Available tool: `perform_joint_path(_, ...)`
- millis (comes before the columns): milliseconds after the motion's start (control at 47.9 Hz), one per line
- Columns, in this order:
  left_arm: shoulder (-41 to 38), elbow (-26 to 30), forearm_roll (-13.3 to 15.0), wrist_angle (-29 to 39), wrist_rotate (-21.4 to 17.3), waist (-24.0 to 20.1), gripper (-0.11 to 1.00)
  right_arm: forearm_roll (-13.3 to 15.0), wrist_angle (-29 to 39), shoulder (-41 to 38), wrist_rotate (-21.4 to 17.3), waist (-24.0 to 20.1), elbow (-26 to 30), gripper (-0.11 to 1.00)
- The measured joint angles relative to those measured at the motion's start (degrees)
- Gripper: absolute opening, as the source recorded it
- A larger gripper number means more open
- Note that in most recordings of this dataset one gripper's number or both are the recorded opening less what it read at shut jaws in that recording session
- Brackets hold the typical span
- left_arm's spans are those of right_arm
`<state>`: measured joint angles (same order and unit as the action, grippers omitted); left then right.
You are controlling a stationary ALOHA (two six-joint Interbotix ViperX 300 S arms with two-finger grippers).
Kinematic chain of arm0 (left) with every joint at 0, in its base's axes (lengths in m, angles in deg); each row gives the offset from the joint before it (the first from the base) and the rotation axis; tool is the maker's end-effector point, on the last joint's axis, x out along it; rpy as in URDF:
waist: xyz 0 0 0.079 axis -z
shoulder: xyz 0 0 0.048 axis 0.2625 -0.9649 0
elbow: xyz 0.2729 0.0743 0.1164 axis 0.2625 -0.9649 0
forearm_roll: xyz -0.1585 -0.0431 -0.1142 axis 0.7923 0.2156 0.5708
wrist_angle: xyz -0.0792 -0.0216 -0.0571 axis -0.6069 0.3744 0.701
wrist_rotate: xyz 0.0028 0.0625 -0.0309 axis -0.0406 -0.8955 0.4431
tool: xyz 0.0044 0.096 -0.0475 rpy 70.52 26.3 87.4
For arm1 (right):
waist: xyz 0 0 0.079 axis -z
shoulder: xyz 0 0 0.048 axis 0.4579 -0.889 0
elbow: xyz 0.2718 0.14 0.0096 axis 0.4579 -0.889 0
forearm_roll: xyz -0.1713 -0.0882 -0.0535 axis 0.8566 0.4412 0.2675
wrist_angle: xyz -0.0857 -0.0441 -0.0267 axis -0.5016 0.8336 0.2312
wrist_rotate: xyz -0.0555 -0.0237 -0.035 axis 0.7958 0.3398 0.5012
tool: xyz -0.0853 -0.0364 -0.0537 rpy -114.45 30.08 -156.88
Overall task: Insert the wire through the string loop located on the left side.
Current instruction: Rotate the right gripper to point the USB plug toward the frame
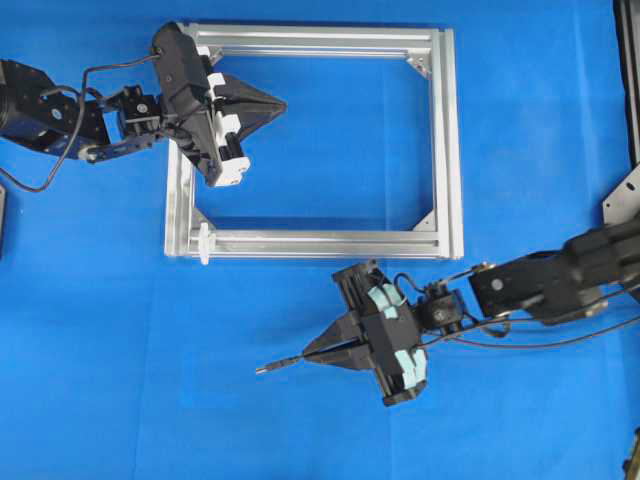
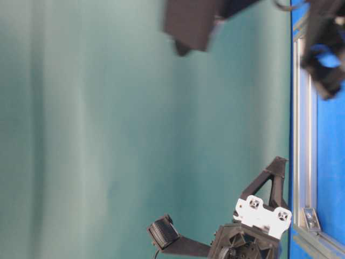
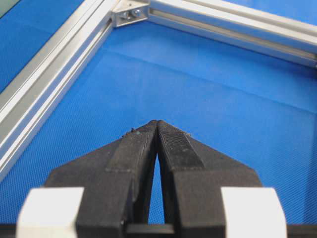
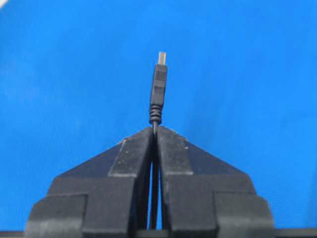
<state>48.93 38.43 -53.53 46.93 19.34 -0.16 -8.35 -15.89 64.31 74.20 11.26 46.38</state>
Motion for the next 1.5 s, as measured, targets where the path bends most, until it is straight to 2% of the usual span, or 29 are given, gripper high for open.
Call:
perform_joint_path(230, 0.0, 0.0, 0.0, 0.0, -0.1, 0.0, 0.00, 0.0, 4.0, 3.6, 0.0, 0.0, 0.0, 0.01)
perform_joint_path(1503, 0.0, 0.0, 0.0, 0.0, -0.3, 0.0, 0.00, 0.0, 4.4, 3.6, 0.0, 0.0, -0.1, 0.01)
